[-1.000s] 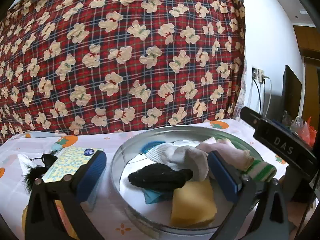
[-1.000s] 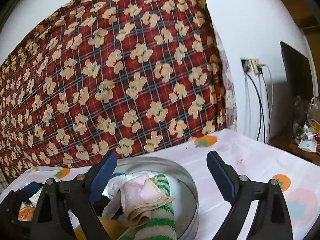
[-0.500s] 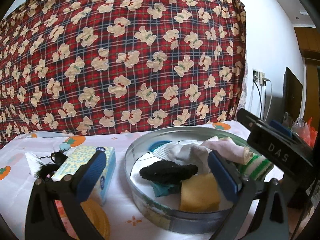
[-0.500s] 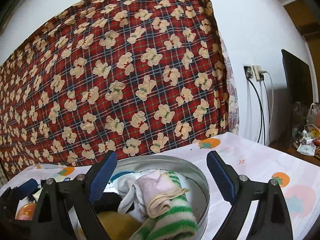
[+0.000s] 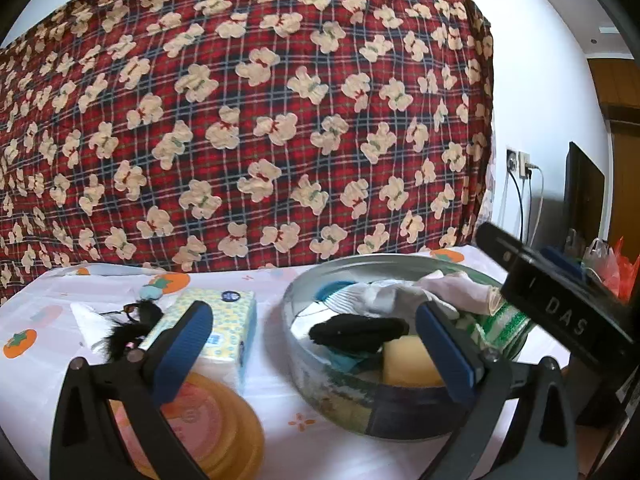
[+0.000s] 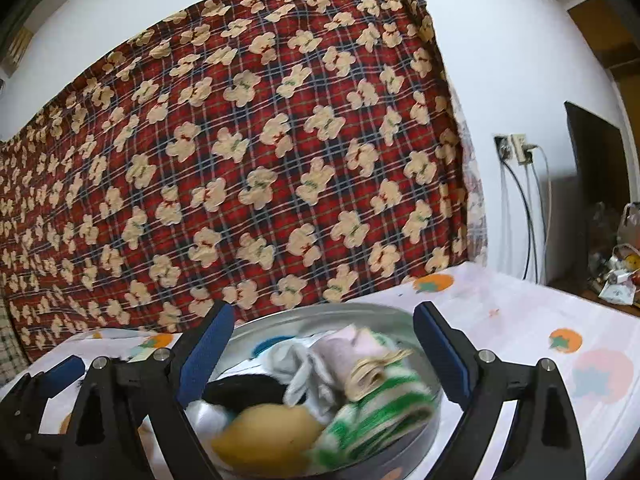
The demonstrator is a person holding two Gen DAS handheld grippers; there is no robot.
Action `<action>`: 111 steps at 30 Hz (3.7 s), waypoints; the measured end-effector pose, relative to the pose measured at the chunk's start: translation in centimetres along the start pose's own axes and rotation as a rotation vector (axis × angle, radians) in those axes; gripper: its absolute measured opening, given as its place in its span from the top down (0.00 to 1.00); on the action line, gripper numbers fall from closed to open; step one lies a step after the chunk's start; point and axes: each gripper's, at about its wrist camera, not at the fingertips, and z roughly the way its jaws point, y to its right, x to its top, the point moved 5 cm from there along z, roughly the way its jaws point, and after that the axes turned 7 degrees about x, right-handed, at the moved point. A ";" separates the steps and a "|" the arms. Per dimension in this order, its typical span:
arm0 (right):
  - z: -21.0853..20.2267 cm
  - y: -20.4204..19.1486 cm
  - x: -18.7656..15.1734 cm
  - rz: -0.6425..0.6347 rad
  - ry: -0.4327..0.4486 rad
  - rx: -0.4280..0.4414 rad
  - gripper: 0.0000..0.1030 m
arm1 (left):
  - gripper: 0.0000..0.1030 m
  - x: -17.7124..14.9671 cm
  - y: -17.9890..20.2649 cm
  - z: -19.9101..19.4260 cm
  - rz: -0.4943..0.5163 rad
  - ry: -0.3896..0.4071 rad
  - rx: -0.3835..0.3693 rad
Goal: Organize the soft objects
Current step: 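Withdraw both tools from the tin toward the remaining items, then grasp the black hair tie with the right gripper and lift it, then grasp the white knit cloth with the left gripper while the right holds the hair tie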
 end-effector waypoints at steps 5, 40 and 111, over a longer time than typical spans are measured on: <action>-0.2 -2.3 -0.6 -0.013 -0.010 0.038 0.10 | 0.00 0.1 -1.8 -1.0 -0.013 0.022 0.015; 2.9 -19.1 -4.9 0.007 -0.125 0.277 0.10 | 0.00 -1.4 -21.1 -1.4 -0.170 -0.013 0.282; 16.6 -25.9 -3.6 -0.075 -0.635 0.384 0.74 | 0.02 -5.2 -30.0 14.5 -0.453 -0.559 0.438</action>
